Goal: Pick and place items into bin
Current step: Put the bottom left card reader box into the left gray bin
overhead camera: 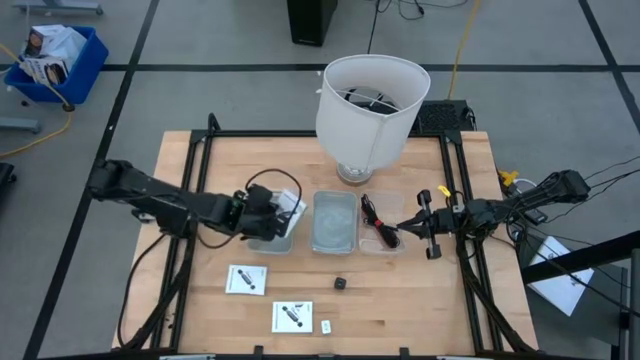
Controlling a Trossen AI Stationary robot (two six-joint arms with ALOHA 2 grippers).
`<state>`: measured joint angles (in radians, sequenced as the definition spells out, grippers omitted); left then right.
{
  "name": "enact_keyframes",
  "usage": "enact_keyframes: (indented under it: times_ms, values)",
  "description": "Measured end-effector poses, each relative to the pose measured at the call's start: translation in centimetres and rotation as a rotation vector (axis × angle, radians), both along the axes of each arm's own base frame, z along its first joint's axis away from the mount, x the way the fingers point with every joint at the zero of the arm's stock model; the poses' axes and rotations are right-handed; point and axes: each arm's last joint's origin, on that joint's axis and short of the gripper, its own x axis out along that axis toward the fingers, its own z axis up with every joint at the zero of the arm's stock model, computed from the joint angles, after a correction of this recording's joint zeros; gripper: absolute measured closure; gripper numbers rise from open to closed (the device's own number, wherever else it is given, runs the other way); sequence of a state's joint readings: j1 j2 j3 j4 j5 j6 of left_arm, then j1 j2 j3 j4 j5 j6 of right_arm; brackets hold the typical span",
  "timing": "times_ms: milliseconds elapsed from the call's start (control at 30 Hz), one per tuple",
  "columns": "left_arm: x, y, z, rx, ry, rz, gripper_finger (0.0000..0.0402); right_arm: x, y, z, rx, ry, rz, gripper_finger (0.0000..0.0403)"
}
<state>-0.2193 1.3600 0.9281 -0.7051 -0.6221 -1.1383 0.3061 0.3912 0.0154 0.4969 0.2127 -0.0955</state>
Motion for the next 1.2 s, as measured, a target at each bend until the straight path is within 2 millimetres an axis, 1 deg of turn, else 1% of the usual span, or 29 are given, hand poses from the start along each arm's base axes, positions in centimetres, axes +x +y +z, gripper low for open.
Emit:
enact_keyframes:
  times_ms: [167, 367, 667, 733, 1000, 1100, 1200]
  values:
    - [-0.9, 0.3, -2.0, -0.036, 0.015, 0.090, 0.0398, 0.0, 0.0, 0.0, -0.003, -0.001, 0.000, 0.0402]
    - [-2.2, -0.4, -3.8, -0.085, 0.010, 0.177, 0.0398, 0.0, 0.0, -0.2, 0.022, 0.018, 0.003, 0.0402]
    - [-2.4, -0.8, -3.9, -0.083, 0.009, 0.169, 0.0394, 0.0, 0.0, -0.2, 0.015, 0.027, 0.002, 0.0402]
    - [-2.4, -0.9, -3.9, -0.076, 0.015, 0.153, 0.0379, 0.0, 0.0, -0.3, 0.015, 0.027, 0.002, 0.0402]
    - [-2.2, -1.2, -3.8, -0.073, -0.005, 0.128, 0.0293, 0.0, 0.0, -0.2, 0.015, 0.027, 0.002, 0.0402]
    - [-2.1, -1.2, -3.8, -0.078, -0.016, 0.129, 0.0271, 0.0, 0.0, -0.2, 0.015, 0.026, 0.003, 0.0401]
    - [-2.1, -1.3, -3.7, -0.097, -0.041, 0.154, 0.0257, 0.0, 0.0, -0.2, 0.016, 0.026, 0.003, 0.0402]
